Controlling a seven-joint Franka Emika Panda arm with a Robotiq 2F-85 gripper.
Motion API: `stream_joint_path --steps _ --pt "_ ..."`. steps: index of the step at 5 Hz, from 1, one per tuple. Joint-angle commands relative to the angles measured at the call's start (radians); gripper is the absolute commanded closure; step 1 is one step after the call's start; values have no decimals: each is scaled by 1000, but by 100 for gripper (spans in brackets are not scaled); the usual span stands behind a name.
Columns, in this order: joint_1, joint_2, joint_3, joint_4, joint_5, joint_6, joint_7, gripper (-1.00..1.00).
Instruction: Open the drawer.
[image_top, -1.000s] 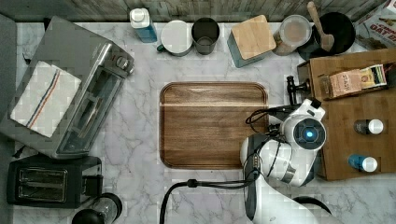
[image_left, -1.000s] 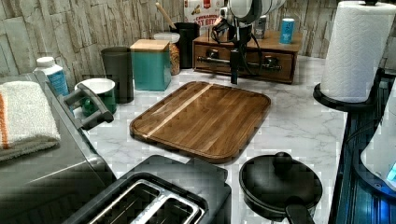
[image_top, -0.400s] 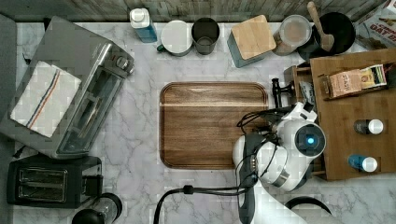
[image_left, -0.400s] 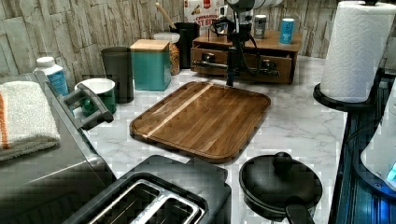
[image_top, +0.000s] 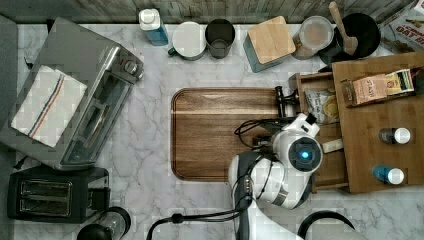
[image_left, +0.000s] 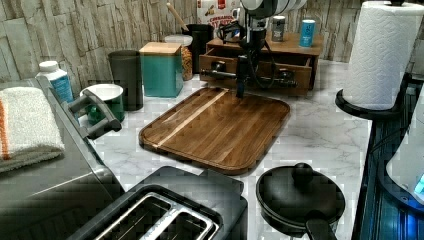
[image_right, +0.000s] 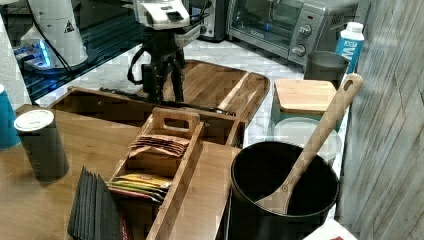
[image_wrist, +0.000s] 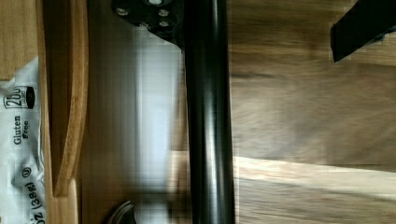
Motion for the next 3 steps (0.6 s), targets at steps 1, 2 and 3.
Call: stream_joint_path --steps 1,2,3 --pt "228 -89 133 -130 -90 10 200 -100" --pt "249 -103 136 -123 -87 -35 234 -100" --pt "249 -104 143 -120 -56 -35 215 -100"
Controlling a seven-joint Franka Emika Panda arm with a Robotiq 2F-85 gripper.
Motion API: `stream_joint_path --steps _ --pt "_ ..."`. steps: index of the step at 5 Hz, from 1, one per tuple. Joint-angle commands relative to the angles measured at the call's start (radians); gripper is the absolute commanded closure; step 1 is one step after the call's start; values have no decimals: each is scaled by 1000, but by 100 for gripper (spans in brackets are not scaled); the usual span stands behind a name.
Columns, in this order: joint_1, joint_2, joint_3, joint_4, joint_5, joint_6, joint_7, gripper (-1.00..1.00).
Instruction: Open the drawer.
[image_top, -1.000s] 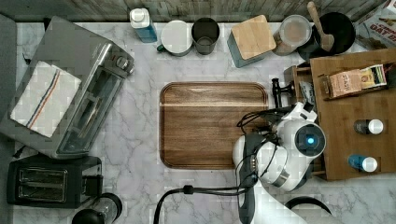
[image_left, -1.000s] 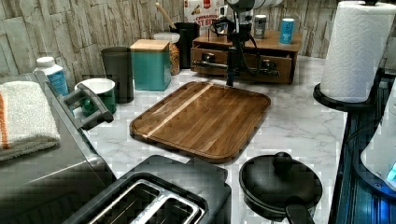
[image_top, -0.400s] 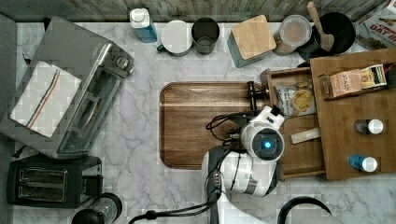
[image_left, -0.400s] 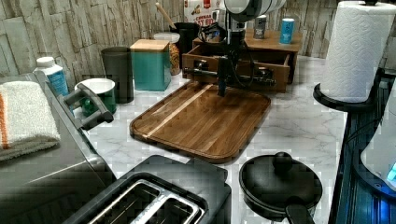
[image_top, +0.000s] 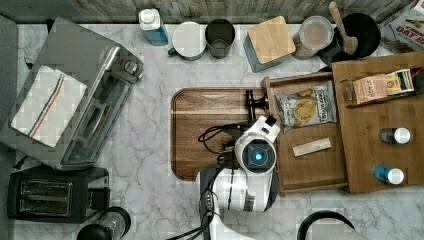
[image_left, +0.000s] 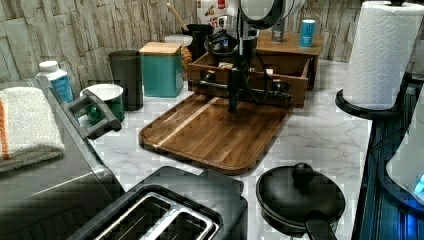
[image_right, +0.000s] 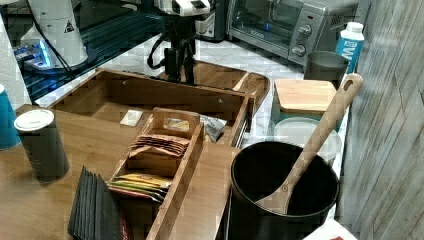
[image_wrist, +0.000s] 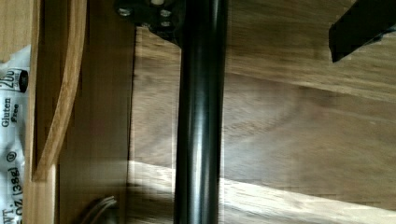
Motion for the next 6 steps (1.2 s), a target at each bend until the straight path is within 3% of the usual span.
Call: stream_joint_path --steps 1,6 --pt "109 -45 112 -16 25 -63 72 -100" --pt "111 -45 111 -16 25 -63 72 -100"
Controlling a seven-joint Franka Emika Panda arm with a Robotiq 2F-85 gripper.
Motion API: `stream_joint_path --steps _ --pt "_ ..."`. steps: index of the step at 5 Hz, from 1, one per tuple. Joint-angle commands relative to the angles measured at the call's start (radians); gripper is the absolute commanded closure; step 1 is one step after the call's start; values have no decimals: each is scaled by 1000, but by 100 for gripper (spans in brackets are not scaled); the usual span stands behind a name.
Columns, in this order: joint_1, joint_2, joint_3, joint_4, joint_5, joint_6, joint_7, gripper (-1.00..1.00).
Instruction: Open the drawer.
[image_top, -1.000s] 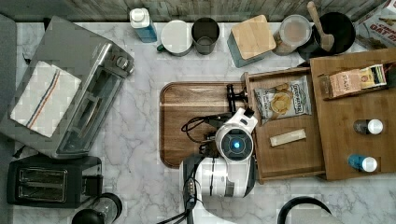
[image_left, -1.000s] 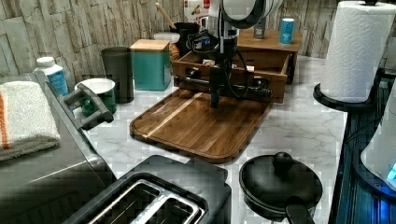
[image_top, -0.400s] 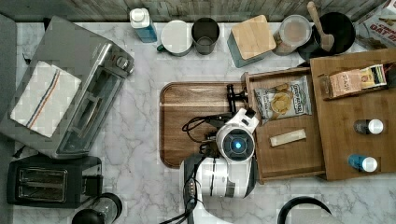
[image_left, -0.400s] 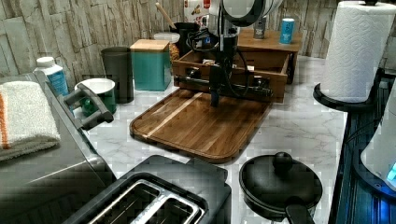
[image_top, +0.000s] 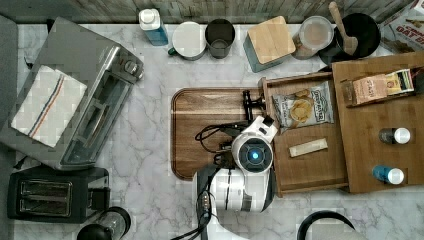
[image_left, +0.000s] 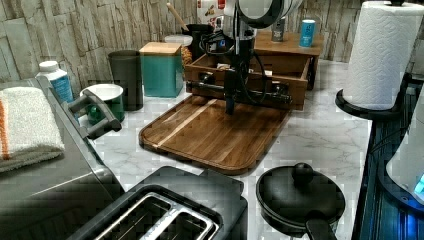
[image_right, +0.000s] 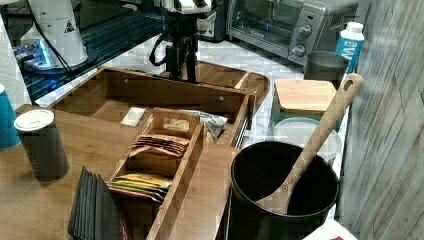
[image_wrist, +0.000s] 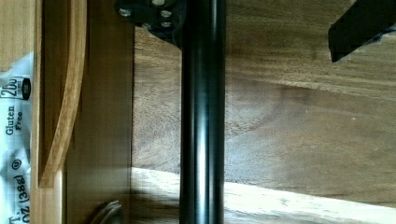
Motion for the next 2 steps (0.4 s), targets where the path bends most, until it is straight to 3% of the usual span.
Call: stream_joint_path --steps 1,2 --pt "96 -35 115 -18 15 -43 48 -100" --pt "94 -35 117 -17 15 -42 48 -100"
